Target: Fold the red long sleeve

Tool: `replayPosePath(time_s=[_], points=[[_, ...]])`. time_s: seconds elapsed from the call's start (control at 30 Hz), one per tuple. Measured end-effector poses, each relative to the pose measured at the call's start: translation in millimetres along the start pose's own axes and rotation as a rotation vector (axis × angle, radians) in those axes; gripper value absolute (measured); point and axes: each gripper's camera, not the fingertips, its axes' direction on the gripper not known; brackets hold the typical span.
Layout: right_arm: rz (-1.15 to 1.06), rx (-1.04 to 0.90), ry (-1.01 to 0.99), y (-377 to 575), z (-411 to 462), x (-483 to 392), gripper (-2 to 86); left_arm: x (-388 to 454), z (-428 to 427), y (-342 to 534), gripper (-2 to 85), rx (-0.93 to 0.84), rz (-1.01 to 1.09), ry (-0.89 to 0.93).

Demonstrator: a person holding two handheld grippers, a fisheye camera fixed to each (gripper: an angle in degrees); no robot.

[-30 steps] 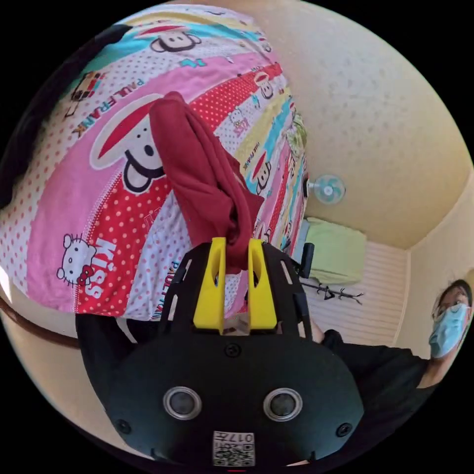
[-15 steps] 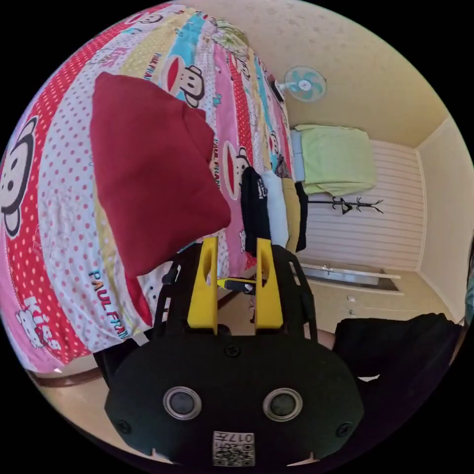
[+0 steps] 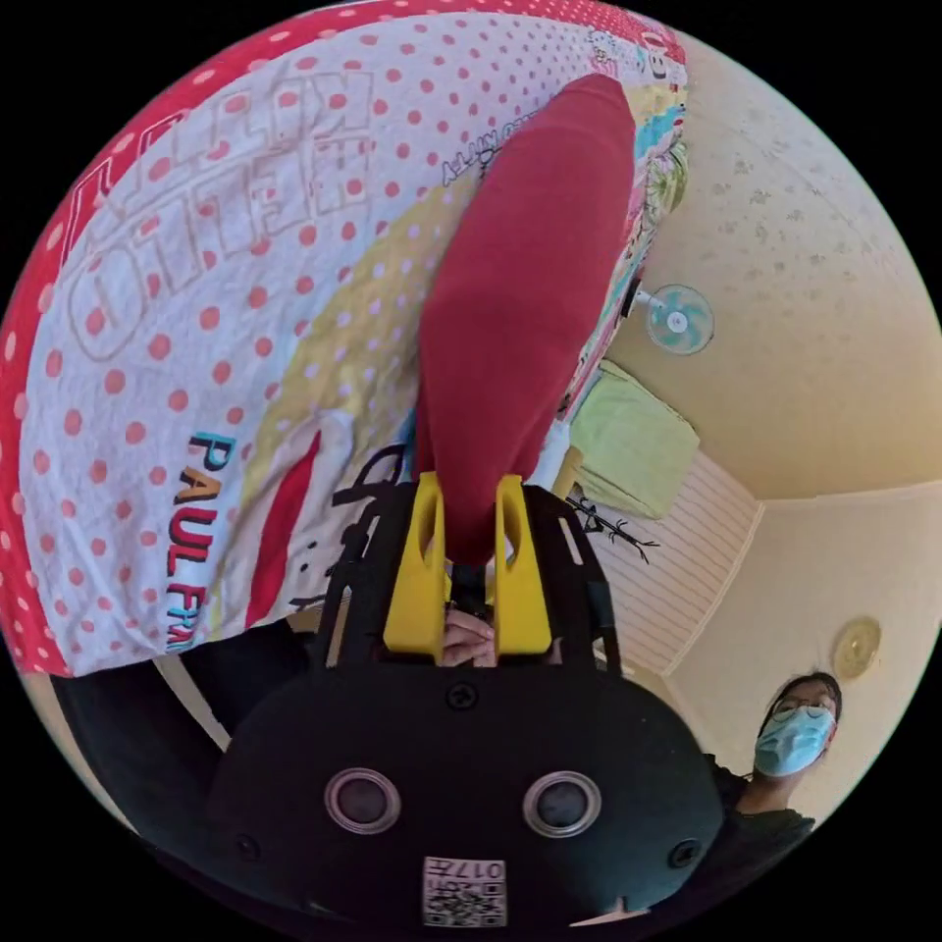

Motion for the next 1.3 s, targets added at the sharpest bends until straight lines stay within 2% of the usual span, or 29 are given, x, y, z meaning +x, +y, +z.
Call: replayPosePath(time_s=[0.1, 0.2, 0.27, 0.37, 0.53, 0.7, 0.83, 0.9, 1.0, 1.07, 1.17, 1.3], points=[[-0.002, 0.073, -0.082, -10, 5, -6, 25.4, 30, -1, 25, 7.3, -0.032, 0.088, 0.005], [0.000, 0.130, -0.252, -12, 3, -17, 16.4, 56, -13, 50, 7.1, -0.057, 0.164, -0.022], [-0.005, -0.007, -0.142, -2, 21, -41, 8.4, 72, -37, 68, 7.0, -0.035, 0.237, -0.039], [-0.150, -0.170, 0.054, 34, 59, -90, 5.1, 85, -84, 91, 7.2, 0.000, 0.299, 0.026], [-0.284, -0.372, 0.181, 102, 163, -146, 3.3, 108, -189, 142, 7.6, 0.129, 0.438, 0.076], [-0.422, -0.628, 0.130, 174, 305, -182, 3.1, 130, -313, 209, 7.7, 0.368, 0.617, 0.112], [-0.565, -0.793, 0.075, 245, 407, -192, 3.6, 137, -386, 272, 7.8, 0.553, 0.727, -0.005], [-0.578, -0.828, 0.086, 266, 440, -179, 4.1, 120, -402, 283, 7.8, 0.615, 0.706, -0.038], [-0.510, -0.822, 0.163, 277, 474, -125, 5.7, 61, -410, 271, 8.4, 0.626, 0.548, -0.041], [-0.457, -0.781, 0.365, 273, 477, -70, 6.8, -3, -397, 250, 10.2, 0.569, 0.300, -0.162], [-0.423, -0.774, 0.692, 261, 445, -18, 5.6, -88, -367, 242, 9.5, 0.491, 0.037, -0.303], [-0.413, -0.859, 0.882, 247, 369, -2, 2.2, -172, -327, 258, 7.9, 0.414, -0.169, -0.259]])
